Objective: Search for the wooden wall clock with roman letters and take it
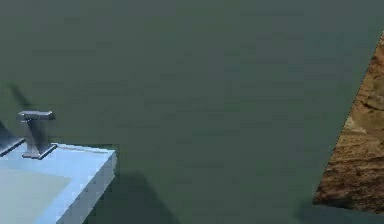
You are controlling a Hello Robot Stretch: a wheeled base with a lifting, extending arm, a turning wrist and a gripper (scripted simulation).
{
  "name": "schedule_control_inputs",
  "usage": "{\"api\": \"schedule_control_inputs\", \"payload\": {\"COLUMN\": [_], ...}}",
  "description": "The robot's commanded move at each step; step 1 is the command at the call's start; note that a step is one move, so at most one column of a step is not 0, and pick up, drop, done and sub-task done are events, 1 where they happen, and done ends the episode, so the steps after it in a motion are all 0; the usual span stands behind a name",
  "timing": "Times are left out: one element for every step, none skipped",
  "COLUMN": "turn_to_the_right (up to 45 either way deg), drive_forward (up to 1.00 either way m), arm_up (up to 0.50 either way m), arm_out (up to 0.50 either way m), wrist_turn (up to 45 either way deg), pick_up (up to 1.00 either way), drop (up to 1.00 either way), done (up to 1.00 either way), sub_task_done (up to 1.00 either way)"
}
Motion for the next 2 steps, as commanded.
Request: {"api": "schedule_control_inputs", "payload": {"turn_to_the_right": [45.0, 45.0], "drive_forward": [0.0, 0.0], "arm_up": [0.0, 0.0], "arm_out": [0.0, 0.0], "wrist_turn": [0.0, 0.0], "pick_up": [0.0, 0.0], "drop": [0.0, 0.0], "done": [0.0, 0.0], "sub_task_done": [0.0, 0.0]}}
